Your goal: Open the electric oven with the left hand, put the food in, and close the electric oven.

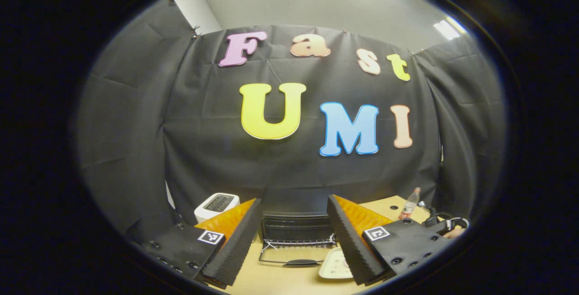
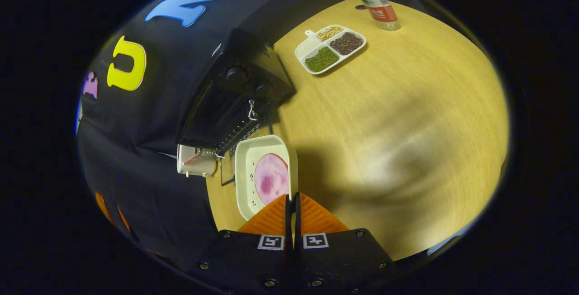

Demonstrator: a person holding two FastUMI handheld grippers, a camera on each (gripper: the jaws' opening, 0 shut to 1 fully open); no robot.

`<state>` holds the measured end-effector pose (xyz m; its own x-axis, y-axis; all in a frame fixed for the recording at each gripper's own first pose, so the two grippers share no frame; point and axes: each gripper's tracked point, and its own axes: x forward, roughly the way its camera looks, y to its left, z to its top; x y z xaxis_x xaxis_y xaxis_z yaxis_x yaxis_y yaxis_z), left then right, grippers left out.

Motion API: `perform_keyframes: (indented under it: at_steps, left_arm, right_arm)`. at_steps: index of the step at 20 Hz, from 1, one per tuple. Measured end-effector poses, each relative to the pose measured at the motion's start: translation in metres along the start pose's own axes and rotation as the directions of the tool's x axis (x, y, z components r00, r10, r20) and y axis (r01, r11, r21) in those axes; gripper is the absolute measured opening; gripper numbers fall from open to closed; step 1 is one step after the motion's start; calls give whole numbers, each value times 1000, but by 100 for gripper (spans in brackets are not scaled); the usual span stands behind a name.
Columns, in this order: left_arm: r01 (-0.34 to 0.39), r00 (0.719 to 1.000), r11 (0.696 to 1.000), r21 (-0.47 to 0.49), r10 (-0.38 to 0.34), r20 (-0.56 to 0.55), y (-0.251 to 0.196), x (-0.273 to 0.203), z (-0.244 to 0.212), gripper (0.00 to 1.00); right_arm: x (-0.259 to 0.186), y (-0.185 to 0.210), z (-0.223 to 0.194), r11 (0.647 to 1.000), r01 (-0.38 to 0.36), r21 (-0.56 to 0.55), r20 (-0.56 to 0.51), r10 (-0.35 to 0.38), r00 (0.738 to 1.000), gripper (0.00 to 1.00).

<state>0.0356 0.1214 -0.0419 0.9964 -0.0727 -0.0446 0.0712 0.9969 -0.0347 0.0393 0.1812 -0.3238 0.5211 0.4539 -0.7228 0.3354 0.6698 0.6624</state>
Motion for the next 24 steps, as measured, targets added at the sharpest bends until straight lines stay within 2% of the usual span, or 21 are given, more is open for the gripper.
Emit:
perform_keyframes:
  at_steps: [2,3,5,6,7,8,10,11,13,14,16,17,18,20,21,22,24]
  left_arm:
    - [-13,1000,1000,-7,13,9,16,-4,3,100]
    - [-25,1000,1000,-8,25,14,26,-4,5,90]
    - [-45,999,999,-7,46,16,43,-9,6,100]
    - [-63,998,998,-9,63,12,53,-11,2,100]
    - [-83,997,996,-19,83,6,63,-13,2,90]
    - [-90,996,995,-35,90,4,70,-15,1,90]
    - [-112,994,992,-56,112,3,82,-20,1,97]
    - [-122,992,991,-60,122,3,89,-22,0,100]
    - [-138,990,989,-61,138,-2,102,-25,-2,97]
    - [-146,989,988,-59,146,-5,107,-26,-2,100]
    - [-160,987,985,-58,159,-17,117,-28,-6,100]
    - [-169,986,984,-59,168,-22,123,-29,-7,97]
    - [-177,984,982,-60,176,-26,129,-31,-8,100]
    - [-200,980,978,-60,198,-33,140,-35,-11,100]
    - [-213,977,975,-59,212,-34,145,-38,-10,97]
    - [-226,974,972,-60,224,-36,151,-40,-11,100]
    - [-248,968,967,-61,246,-50,160,-42,-16,100]
  right_arm:
    - [16,26,0,999,-18,27,13,18,1000,1]
    - [24,38,1,999,-25,42,26,24,999,1]
    - [38,62,8,996,-42,77,60,37,997,1]
    - [45,73,13,993,-55,105,84,46,995,1]
    - [50,85,18,988,-71,137,115,56,992,1]
    - [57,92,24,982,-76,171,147,50,988,1]
    - [70,101,32,965,-71,254,190,22,982,1]
    - [76,107,37,951,-74,299,208,11,978,1]
    - [91,116,48,918,-92,385,250,-7,968,1]
    - [98,120,54,902,-104,420,275,-17,961,1]
    - [110,129,65,857,-137,496,323,-35,946,2]
    - [117,133,70,837,-151,525,339,-44,940,2]
    - [124,137,74,824,-159,543,349,-50,936,2]
    - [138,141,80,807,-154,571,355,-73,932,2]
    - [144,143,85,793,-157,589,363,-85,928,2]
    - [150,145,89,776,-167,608,373,-94,923,2]
    - [163,149,98,741,-179,648,389,-120,914,3]
